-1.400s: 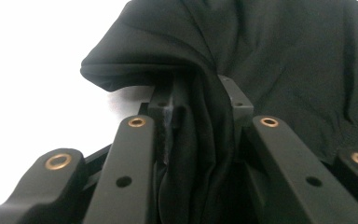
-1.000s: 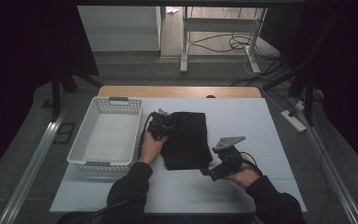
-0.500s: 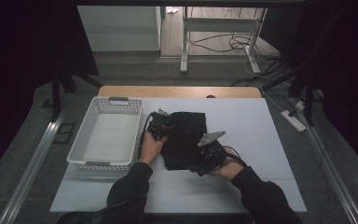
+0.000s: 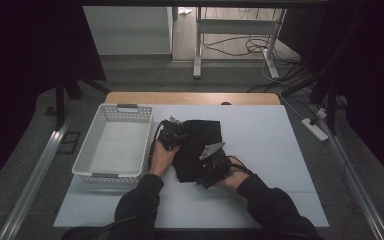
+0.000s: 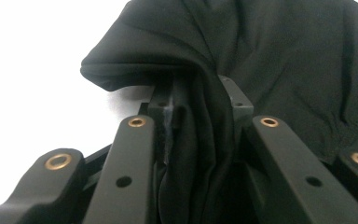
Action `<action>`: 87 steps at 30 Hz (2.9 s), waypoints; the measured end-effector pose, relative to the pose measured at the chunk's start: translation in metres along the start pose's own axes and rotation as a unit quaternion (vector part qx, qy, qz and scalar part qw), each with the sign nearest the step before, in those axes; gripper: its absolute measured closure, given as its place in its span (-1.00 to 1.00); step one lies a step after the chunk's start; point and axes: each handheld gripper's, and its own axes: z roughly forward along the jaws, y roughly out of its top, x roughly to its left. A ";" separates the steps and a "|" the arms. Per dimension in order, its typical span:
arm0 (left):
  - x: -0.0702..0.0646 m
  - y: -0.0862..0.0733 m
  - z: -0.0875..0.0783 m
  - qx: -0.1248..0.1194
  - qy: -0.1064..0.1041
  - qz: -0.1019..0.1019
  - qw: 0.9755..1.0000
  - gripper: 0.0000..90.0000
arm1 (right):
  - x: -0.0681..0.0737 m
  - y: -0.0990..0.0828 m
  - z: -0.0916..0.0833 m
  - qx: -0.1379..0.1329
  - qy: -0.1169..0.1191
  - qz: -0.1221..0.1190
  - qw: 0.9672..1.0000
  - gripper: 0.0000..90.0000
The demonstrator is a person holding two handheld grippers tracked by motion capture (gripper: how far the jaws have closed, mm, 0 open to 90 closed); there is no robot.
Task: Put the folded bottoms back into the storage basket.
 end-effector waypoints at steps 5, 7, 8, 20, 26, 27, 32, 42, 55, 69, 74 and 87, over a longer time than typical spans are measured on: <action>0.000 0.000 0.000 -0.001 -0.001 -0.002 1.000 0.59 | -0.002 0.001 0.000 0.007 -0.011 -0.022 1.000 -0.72; 0.000 0.000 0.000 0.000 -0.002 -0.003 1.000 0.59 | -0.005 0.002 -0.002 0.006 -0.007 -0.030 0.999 -0.57; 0.000 0.000 0.000 0.000 -0.002 -0.003 1.000 0.59 | -0.006 0.002 -0.003 0.006 -0.005 -0.031 0.999 -0.46; -0.001 0.000 0.000 -0.001 0.003 -0.004 1.000 0.60 | -0.018 0.003 -0.008 -0.003 -0.037 -0.045 0.998 0.72; -0.003 0.000 0.000 -0.002 0.005 -0.001 1.000 0.63 | -0.022 0.004 -0.009 -0.004 -0.018 -0.027 0.999 0.79; -0.003 0.000 0.000 -0.002 0.005 -0.001 1.000 0.63 | -0.022 0.005 -0.009 -0.003 -0.015 -0.028 1.000 0.79; -0.002 0.000 -0.001 -0.005 -0.006 -0.018 1.000 0.66 | -0.024 0.006 -0.011 0.002 -0.005 -0.031 1.000 0.81; -0.003 0.013 -0.011 0.002 -0.020 -0.013 1.000 0.70 | -0.025 0.010 -0.022 -0.006 0.010 -0.025 1.000 0.81; -0.013 0.044 -0.031 -0.002 -0.020 0.026 0.999 0.70 | -0.025 0.015 -0.043 -0.041 0.024 -0.010 0.999 0.82; -0.006 0.061 -0.053 -0.012 -0.035 0.024 0.999 0.70 | -0.026 0.041 -0.064 -0.084 0.049 0.005 0.995 0.81; -0.002 0.065 -0.061 -0.015 -0.033 0.027 0.999 0.70 | -0.024 0.050 -0.065 -0.088 0.050 -0.001 0.995 0.81; 0.010 0.069 -0.077 -0.017 -0.026 0.037 0.999 0.70 | -0.025 0.070 -0.060 -0.104 0.075 0.015 0.992 0.82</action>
